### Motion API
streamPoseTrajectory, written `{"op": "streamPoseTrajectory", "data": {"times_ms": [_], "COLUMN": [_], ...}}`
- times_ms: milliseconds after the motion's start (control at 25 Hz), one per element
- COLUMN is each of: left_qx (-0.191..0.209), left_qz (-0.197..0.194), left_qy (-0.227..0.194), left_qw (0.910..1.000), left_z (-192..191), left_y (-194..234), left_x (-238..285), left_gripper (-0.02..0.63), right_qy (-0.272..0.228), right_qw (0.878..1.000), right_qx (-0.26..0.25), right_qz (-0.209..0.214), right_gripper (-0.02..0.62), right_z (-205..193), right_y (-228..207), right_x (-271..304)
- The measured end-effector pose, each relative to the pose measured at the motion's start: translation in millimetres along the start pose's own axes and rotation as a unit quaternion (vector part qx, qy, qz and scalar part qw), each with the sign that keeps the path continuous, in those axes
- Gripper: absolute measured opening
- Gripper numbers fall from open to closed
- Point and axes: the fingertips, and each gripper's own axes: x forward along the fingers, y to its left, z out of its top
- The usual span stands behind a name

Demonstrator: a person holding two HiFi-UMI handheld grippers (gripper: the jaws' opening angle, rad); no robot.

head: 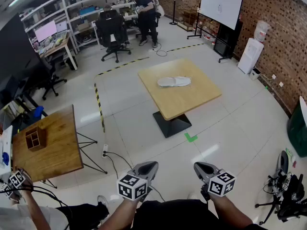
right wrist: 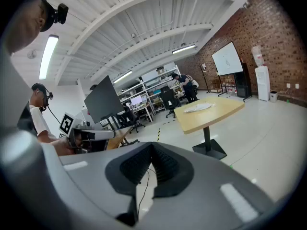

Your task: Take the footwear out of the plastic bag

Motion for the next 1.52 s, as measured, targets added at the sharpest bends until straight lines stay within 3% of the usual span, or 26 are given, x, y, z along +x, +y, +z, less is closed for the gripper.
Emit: {"op": "streamPoseTrajectory", "data": {"times_ms": [360,720,1080,1360,1520], "left_qx": [0.012,0.006,0.007,0.04,0.044], "left_qz": [-0.021,-0.041,-0.049,-0.002,-0.005], "left_qy": [0.018,0.042,0.062,0.078,0.111], "left_qw": [0.9995,0.9982,0.9969,0.9961,0.9929], "left_z": [-14,-7,51,94,96], "left_y": [47,72,72,99,101], "left_x": [-41,-11,86,168,204], "left_gripper": [0.008,0.008,0.008,0.008,0.008], "right_qy": [-0.009,0.007,-0.025,-0.034,-0.01], "right_qw": [0.999,0.997,0.996,0.998,0.999], "right_qx": [-0.007,0.023,0.073,0.041,0.03], "right_qz": [-0.037,-0.069,-0.044,0.019,0.018], "right_gripper": [0.002,0.002,0.002,0.002,0.002], "right_z": [-2,-13,38,98,105], "right_y": [37,23,-66,-130,-170], "right_x": [26,36,70,116,135]}}
